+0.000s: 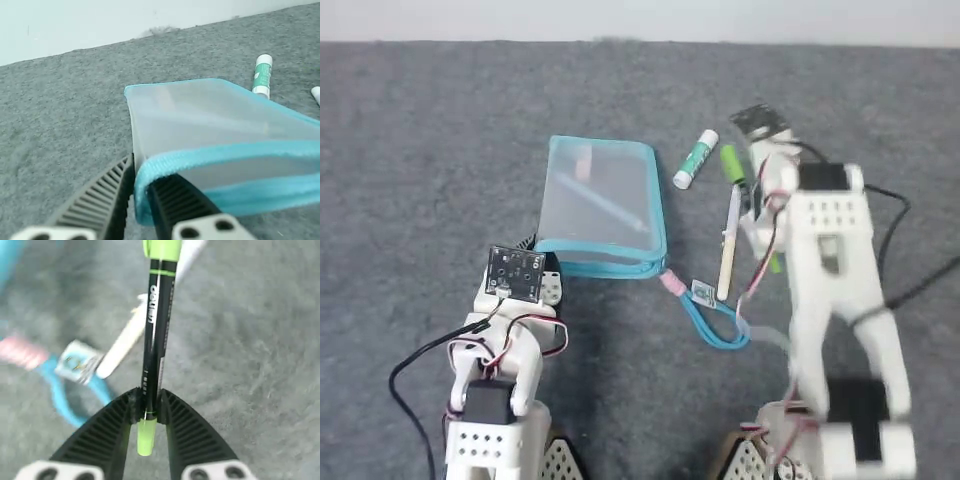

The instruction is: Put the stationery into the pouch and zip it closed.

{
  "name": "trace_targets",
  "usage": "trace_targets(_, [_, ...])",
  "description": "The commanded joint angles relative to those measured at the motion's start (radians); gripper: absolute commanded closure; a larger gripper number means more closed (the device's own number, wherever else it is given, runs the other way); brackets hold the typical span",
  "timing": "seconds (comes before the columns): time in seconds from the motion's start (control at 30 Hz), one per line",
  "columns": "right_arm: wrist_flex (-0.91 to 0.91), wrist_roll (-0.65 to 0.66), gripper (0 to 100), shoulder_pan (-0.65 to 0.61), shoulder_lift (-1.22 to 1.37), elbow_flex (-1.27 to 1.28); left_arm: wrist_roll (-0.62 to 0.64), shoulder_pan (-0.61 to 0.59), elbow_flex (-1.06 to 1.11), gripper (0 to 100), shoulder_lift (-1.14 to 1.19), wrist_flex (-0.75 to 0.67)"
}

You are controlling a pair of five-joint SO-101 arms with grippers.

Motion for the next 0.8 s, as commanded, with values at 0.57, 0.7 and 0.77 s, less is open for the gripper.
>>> trace_targets(0.57, [0.375, 0.267, 99.1, -0.526, -0.542, 0.17, -0.006, -0.006, -0.007, 99, -0.002, -0.04])
trace_targets(0.7, [0.282, 0.169, 99.1, -0.527, -0.437, 0.167, -0.006, -0.006, -0.007, 99, -0.002, -0.04])
trace_targets(0.77, [0.243, 0.133, 99.1, -0.529, -0.38, 0.166, -0.006, -0.006, -0.007, 99, -0.002, -0.04])
